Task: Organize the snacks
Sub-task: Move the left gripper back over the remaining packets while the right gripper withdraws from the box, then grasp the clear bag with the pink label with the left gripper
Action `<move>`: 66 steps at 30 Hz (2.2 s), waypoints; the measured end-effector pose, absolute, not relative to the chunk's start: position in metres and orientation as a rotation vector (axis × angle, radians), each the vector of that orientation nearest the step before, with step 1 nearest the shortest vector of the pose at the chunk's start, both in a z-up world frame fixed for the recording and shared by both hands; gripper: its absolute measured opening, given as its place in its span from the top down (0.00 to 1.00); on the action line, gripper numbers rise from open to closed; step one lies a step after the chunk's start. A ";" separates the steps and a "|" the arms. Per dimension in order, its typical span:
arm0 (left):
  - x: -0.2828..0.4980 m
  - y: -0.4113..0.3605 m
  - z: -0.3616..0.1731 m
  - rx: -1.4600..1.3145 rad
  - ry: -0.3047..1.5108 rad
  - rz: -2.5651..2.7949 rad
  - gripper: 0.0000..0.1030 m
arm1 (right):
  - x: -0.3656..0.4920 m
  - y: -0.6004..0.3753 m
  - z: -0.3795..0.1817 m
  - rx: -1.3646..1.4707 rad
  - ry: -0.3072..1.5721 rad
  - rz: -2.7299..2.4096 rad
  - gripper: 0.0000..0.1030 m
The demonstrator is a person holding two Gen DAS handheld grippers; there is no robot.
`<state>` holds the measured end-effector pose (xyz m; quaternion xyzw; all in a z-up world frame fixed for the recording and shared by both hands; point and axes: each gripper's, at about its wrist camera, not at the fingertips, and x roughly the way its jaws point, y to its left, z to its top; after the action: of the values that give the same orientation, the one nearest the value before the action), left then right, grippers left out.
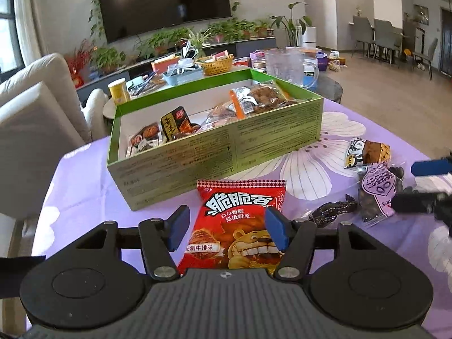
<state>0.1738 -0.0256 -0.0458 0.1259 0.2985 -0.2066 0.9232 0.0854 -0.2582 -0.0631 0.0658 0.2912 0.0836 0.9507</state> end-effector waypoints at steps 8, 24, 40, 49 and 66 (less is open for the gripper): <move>0.177 -0.028 -0.050 0.241 0.639 -0.421 0.45 | 0.082 -0.251 -0.071 0.113 0.610 0.194 0.56; 0.188 -0.031 -0.050 0.235 0.661 -0.407 0.40 | 0.082 -0.245 -0.075 0.125 0.630 0.202 0.56; 0.187 -0.009 -0.052 0.169 0.666 -0.362 0.40 | 0.075 -0.254 -0.059 0.146 0.574 0.142 0.56; 0.159 -0.019 -0.054 0.204 0.714 -0.534 0.38 | 0.081 -0.237 -0.068 0.150 0.616 0.204 0.56; 0.142 -0.012 -0.036 0.186 0.651 -0.531 0.39 | 0.066 -0.252 -0.041 0.260 0.514 0.402 0.56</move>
<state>0.1418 -0.0120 -0.0356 0.0904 0.3154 -0.2575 0.9089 0.0663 -0.2522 -0.0411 0.1273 0.2517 0.1969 0.9390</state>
